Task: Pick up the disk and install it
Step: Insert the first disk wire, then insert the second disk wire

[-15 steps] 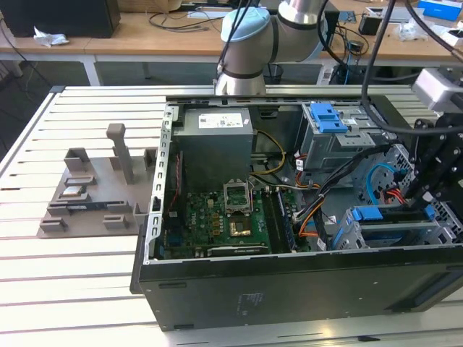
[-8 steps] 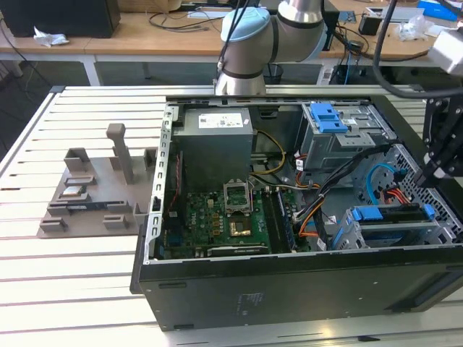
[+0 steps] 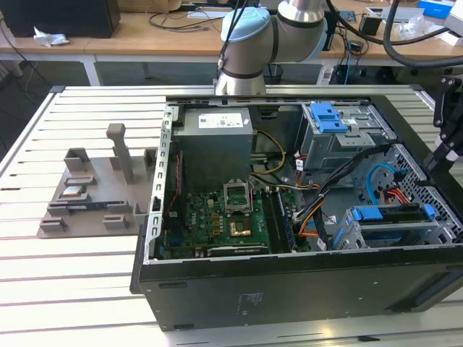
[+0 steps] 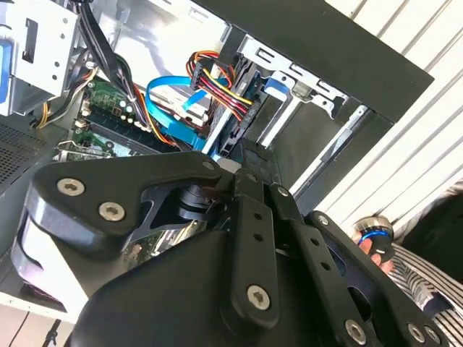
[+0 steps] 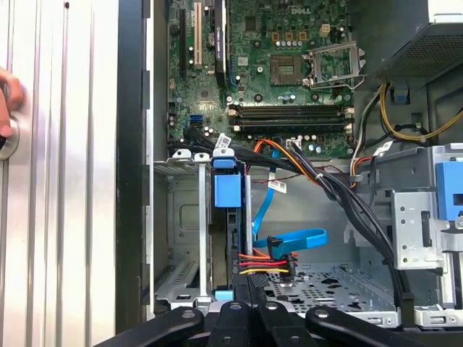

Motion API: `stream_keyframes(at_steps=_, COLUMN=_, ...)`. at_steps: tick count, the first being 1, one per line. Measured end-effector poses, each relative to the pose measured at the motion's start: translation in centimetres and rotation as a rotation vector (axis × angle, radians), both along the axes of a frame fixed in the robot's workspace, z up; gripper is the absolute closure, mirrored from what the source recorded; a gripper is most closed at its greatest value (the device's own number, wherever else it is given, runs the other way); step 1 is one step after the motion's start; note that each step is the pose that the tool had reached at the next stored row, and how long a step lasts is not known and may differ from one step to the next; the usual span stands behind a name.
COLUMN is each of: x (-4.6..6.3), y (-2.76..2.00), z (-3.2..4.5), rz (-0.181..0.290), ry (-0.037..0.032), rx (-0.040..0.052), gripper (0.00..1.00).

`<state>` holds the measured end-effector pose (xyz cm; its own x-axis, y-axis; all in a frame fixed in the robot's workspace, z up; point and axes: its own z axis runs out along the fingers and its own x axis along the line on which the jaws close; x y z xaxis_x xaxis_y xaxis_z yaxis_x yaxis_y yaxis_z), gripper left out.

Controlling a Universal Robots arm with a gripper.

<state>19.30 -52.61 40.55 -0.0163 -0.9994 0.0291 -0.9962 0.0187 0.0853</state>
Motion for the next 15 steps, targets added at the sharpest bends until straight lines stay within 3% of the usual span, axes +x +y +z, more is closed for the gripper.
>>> stream_keyframes(at_steps=13, x=0.00, y=0.00, z=0.05, rz=0.000, ry=0.0000, rx=-0.0001, gripper=0.89)
stream_keyframes(at_steps=14, x=0.00, y=0.00, z=0.06, rz=0.000, ry=0.0000, rx=-0.0002, gripper=0.76)
stream_keyframes(at_steps=15, x=0.00, y=-0.01, z=0.05, rz=0.000, ry=0.0000, rx=-0.0001, gripper=0.71)
